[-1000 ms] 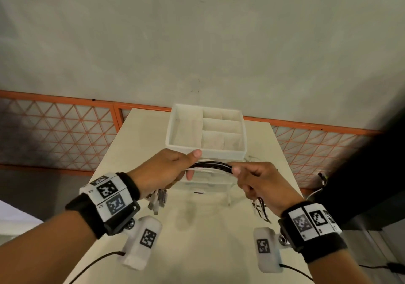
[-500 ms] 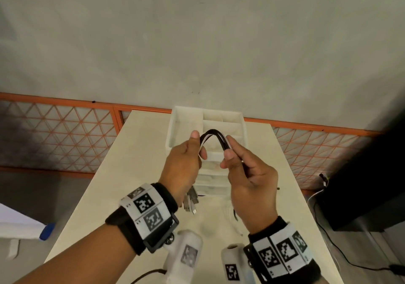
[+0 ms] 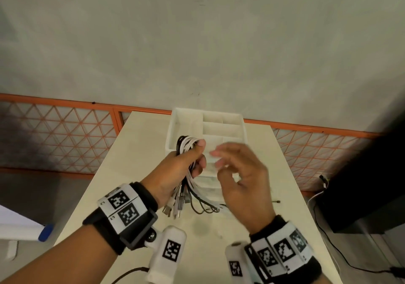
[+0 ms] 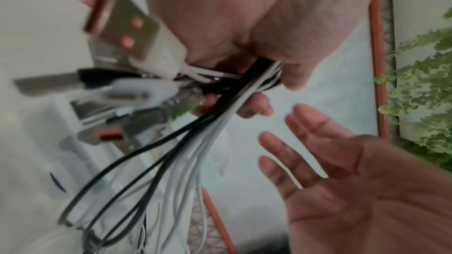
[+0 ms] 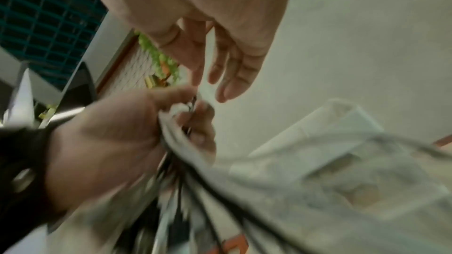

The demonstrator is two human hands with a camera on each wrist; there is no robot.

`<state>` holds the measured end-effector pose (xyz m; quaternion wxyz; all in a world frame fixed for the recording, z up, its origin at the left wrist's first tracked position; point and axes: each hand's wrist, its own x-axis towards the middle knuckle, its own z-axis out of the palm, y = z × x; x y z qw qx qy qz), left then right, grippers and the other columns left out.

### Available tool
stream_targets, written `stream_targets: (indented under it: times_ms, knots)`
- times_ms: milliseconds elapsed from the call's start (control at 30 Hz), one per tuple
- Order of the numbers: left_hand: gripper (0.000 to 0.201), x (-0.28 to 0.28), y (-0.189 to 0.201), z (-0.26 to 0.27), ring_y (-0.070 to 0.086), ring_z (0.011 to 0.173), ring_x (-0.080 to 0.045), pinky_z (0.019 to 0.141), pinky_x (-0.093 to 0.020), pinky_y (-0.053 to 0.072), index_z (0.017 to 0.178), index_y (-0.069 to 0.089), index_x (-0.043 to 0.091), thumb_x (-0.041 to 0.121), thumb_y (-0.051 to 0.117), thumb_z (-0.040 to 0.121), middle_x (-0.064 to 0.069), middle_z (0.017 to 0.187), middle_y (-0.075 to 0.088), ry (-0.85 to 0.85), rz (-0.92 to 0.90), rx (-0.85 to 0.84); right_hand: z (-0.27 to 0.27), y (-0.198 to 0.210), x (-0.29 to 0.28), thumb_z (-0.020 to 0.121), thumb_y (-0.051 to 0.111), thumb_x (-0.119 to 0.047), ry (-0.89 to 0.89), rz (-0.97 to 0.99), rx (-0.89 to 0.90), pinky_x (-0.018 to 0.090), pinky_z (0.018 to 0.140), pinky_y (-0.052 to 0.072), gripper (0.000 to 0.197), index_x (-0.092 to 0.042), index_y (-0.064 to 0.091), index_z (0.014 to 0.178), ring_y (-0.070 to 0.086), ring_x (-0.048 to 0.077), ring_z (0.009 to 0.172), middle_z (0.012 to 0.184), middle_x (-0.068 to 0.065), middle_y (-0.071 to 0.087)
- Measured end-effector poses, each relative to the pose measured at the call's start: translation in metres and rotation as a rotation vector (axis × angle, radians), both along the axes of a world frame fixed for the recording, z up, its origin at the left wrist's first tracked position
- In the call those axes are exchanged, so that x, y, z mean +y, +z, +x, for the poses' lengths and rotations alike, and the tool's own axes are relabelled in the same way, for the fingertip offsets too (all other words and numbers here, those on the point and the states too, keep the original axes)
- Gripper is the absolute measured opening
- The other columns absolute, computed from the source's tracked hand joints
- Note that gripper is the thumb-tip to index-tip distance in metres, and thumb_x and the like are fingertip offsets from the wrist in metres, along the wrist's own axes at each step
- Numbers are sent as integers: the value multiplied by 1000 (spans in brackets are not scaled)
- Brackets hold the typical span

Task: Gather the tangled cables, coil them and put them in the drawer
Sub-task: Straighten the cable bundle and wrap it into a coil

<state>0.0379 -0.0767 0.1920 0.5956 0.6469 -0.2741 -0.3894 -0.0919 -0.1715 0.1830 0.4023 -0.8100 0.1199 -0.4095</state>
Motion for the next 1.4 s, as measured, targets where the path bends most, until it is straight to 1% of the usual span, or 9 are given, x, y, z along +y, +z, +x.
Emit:
stream_targets:
  times_ms: [133, 333, 533, 667, 800, 1000, 1133, 1267, 1400]
  knots:
    - [37, -3, 3, -7, 41, 56, -17, 63, -33, 37, 58, 59, 24, 45, 59, 89, 0, 54, 45, -163, 60, -176, 4, 28, -14, 82, 62, 4, 125, -95, 159, 14, 96, 46, 57, -23, 64, 133, 58, 7, 121, 128, -10, 64]
    - [34, 2, 7, -10, 49, 54, -14, 58, -21, 43, 57, 63, 25, 8, 59, 86, 2, 52, 57, -291, 96, -233, 4, 41, -18, 76, 70, -2, 167, -88, 288, 12, 70, 49, 28, -18, 80, 97, 68, 3, 73, 84, -10, 74]
    - [20, -2, 5, -13, 56, 49, -13, 60, -26, 54, 69, 71, 10, 18, 68, 87, 2, 49, 60, -180, 28, -334, 6, 39, -19, 79, 74, -6, -2, 112, 206, 27, 61, 58, 11, -15, 80, 77, 70, 10, 59, 66, -3, 75]
    - [28, -6, 5, -8, 58, 47, -18, 64, -38, 61, 69, 67, 9, 24, 64, 92, -2, 49, 58, -35, -65, -261, 8, 22, -29, 79, 71, -12, 233, 354, 224, 42, 87, 55, 41, -15, 69, 120, 71, 14, 89, 97, 0, 76]
    - [40, -3, 18, 2, 56, 48, -22, 60, -32, 54, 75, 64, 4, 41, 60, 89, -8, 53, 55, -34, -221, -135, 5, -10, -23, 76, 82, -30, 448, 205, 723, 34, 113, 35, 88, -33, 34, 150, 50, -3, 130, 133, -22, 58]
    - [41, 0, 24, 16, 28, 39, -13, 48, -27, 42, 71, 55, 8, 43, 58, 90, 1, 49, 27, -36, -216, 51, 8, -42, -24, 87, 71, -29, 112, 132, 840, 27, 52, 50, 22, -11, 76, 74, 56, 7, 44, 61, 5, 68]
    - [36, 5, 14, 11, 27, 40, -13, 44, -24, 34, 73, 54, 14, 43, 73, 82, 4, 49, 30, -155, 119, -1, 7, -44, -48, 79, 72, -30, -171, 23, 856, 25, 54, 41, 40, -24, 55, 43, 55, 20, 55, 50, -2, 56]
    - [39, 6, -8, 0, 62, 65, 3, 58, -13, 44, 95, 68, 31, 52, 84, 66, 20, 69, 66, -170, 355, -490, 5, -25, -60, 70, 64, -21, -352, -54, 768, 26, 48, 39, 29, -18, 49, 45, 58, 30, 58, 52, 5, 57]
    - [33, -3, -23, 0, 67, 71, -8, 58, -16, 46, 86, 70, 23, 50, 80, 69, 5, 75, 72, -79, 462, -649, 6, -9, -54, 71, 68, -19, -382, -70, 660, 23, 50, 31, 33, -23, 48, 45, 57, 27, 57, 50, 1, 54]
